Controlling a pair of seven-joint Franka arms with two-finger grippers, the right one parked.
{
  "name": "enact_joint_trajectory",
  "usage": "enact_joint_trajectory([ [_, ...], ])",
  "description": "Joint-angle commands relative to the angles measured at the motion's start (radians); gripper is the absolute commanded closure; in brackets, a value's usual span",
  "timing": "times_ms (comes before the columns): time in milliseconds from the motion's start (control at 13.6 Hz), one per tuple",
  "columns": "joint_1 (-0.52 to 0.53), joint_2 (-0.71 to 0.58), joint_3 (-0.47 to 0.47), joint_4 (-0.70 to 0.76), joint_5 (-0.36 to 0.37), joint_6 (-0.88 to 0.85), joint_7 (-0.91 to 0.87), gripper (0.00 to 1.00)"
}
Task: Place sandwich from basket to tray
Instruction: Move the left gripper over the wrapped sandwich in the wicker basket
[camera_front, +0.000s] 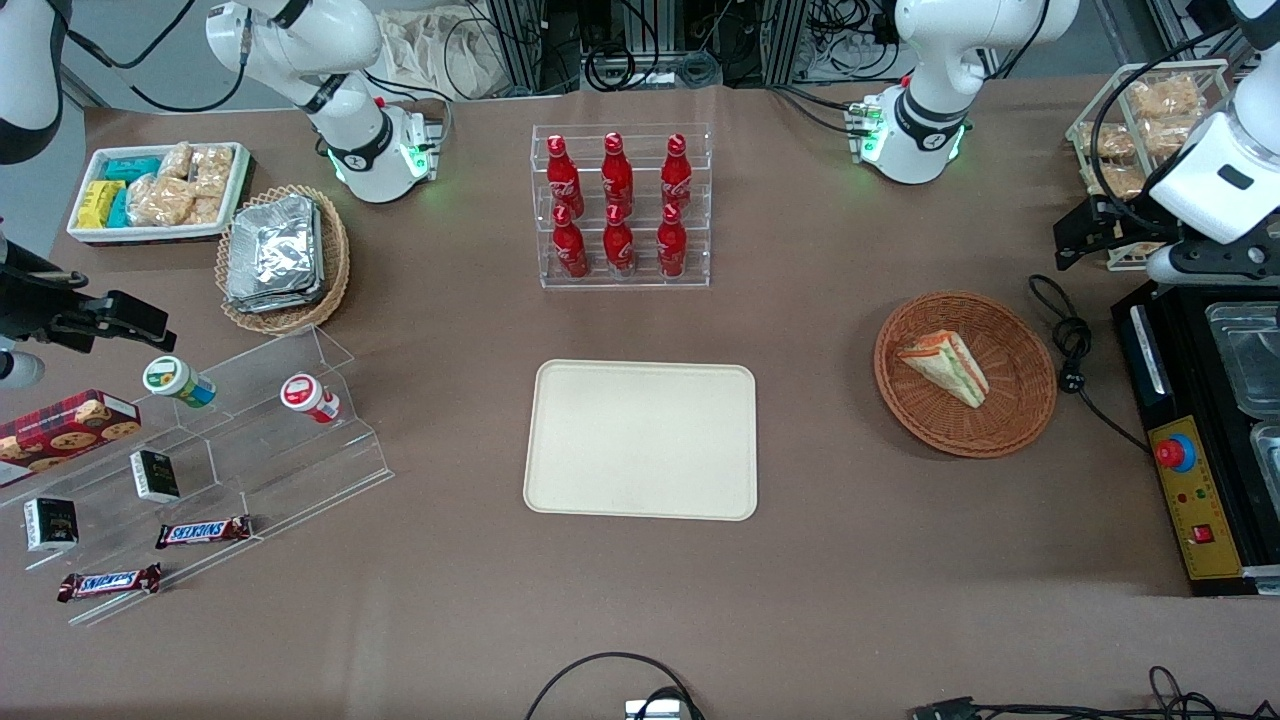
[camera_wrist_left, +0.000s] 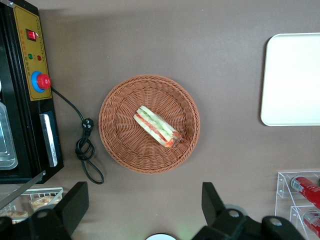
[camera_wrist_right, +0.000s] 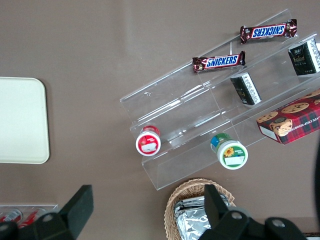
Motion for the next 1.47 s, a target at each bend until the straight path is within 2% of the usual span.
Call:
enact_joint_trajectory([
  [0,-0.01,0.017,0.007,0.036,-0.013,-0.047,-0.019,0.0],
  [220,-0.007,0.038,0.009,0.031,-0.01,-0.044,-0.036,0.0],
  [367,-0.01,0.057,0.008,-0.019,-0.012,-0.014,-0.151,0.0],
  [880,-0.007,-0.098,0.007,-0.549,-0.004,0.452,-0.369,0.0],
  [1393,0.024,-0.142,0.009,-0.801,-0.001,0.719,-0.542,0.0],
])
